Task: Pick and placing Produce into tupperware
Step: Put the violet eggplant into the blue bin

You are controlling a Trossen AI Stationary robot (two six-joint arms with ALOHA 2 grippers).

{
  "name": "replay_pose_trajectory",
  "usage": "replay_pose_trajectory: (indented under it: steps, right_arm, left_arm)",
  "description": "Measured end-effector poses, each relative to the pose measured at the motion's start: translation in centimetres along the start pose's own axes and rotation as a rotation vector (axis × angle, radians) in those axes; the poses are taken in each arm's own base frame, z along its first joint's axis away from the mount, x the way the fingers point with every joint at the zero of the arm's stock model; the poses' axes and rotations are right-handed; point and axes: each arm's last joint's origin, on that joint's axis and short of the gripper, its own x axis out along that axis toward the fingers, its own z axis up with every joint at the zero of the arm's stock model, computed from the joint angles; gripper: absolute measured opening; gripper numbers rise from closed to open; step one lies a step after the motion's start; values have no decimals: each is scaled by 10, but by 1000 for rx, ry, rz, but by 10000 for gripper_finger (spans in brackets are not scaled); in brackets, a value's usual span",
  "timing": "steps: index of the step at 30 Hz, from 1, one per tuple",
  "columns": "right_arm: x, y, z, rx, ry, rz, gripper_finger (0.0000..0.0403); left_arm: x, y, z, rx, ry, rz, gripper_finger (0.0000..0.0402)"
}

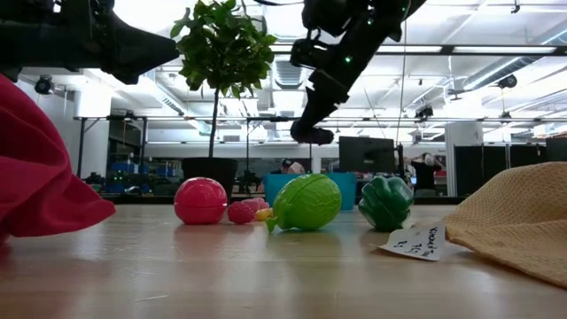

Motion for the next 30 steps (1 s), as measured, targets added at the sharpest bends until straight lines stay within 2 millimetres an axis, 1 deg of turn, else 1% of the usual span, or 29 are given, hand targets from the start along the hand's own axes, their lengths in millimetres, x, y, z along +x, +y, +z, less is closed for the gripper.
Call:
replay_pose_trajectory:
  steps: [4, 8, 11, 14, 17, 19, 22, 30]
  right_arm:
    - [-4, -31, -3, 48, -21, -56, 110]
    - [-2, -60, -10, 113, -32, -76, 110]
    - [0, -82, -16, 193, -36, -101, 110]
    - [5, -99, -24, 269, -32, -108, 110]
    - [10, -113, -32, 342, -22, -124, 113]
    - [14, -119, -36, 387, -10, -133, 113]
    - [21, -122, -41, 430, 12, -136, 113]
    - [39, -120, -47, 430, 44, -133, 114]
  left_arm:
    - [0, 0, 0, 6, -1, 0, 148]
    - [0, 0, 1, 31, -8, 1, 148]
    - [1, 0, 1, 29, -17, 3, 148]
    - [1, 0, 4, 22, -42, 6, 148]
    - [2, 0, 5, 16, -59, 9, 148]
    - [3, 0, 5, 14, -63, 10, 148]
    - [4, -1, 5, 13, -66, 10, 148]
    - [7, -2, 1, 22, -39, 6, 148]
